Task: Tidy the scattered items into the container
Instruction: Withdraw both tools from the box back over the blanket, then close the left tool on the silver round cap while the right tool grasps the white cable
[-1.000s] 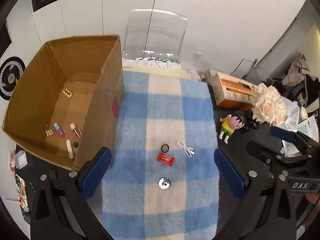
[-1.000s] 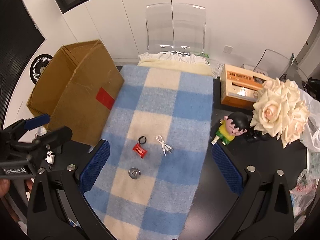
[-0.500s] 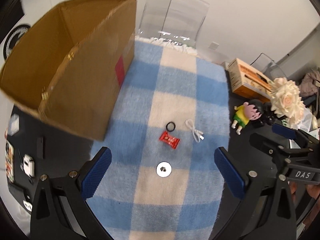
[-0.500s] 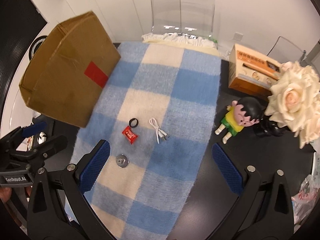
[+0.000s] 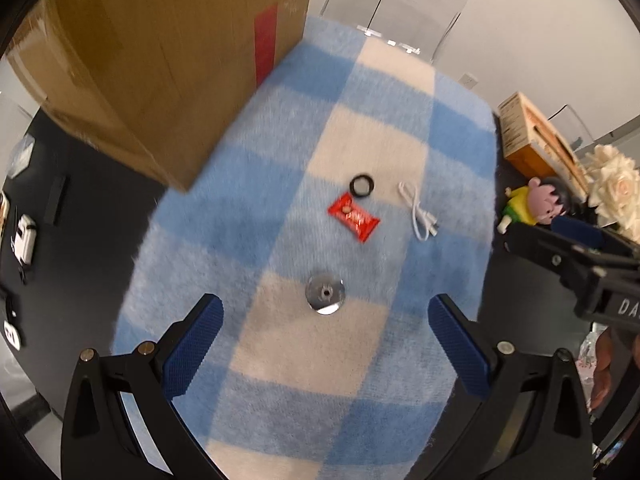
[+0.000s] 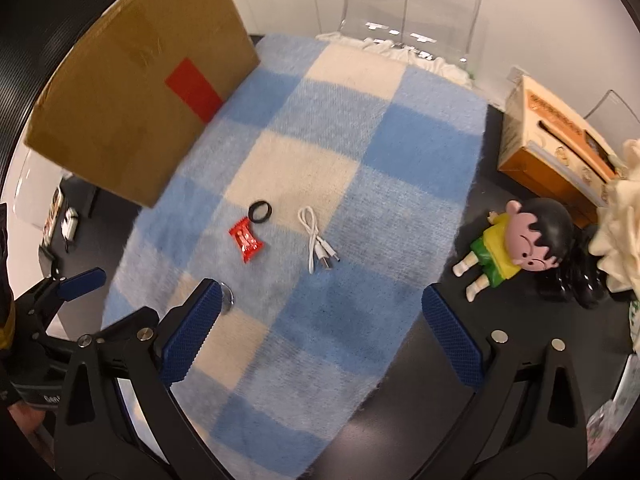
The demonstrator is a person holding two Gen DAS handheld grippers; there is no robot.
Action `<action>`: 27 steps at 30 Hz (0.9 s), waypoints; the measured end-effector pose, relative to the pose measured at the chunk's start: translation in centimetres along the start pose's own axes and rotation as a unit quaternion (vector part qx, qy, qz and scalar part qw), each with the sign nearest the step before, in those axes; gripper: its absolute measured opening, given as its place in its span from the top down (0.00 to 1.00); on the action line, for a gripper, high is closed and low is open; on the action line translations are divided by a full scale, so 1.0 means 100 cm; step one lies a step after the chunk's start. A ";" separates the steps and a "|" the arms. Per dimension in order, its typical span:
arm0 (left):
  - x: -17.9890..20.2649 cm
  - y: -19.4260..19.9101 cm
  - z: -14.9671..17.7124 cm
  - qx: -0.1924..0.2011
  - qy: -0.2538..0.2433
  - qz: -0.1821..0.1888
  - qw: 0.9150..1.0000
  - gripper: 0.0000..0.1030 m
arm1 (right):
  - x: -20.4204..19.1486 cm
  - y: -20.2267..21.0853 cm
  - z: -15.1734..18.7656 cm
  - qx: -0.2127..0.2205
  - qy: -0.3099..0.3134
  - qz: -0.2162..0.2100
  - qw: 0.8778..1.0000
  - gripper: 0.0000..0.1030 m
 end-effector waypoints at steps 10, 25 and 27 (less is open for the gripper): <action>0.005 -0.029 0.005 -0.012 0.029 -0.026 0.999 0.01 | 0.009 -0.035 -0.003 -0.031 0.034 -0.007 0.999 0.11; 0.009 -0.065 0.011 -0.049 0.048 -0.026 0.997 0.36 | 0.018 -0.080 -0.004 -0.064 0.065 -0.021 0.996 0.44; 0.007 -0.067 0.014 -0.052 0.053 -0.026 0.997 0.38 | 0.018 -0.084 -0.003 -0.066 0.067 -0.024 0.995 0.53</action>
Point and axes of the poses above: each gripper's, at about its wrist camera, not at the fingertips, and y roughly against the way its jaws point, x to its right, z to its underside, the point moved 5 cm from there along -y, roughly the way its jaws point, and after that the axes turned 1 degree about -x, right-handed, at the moved point
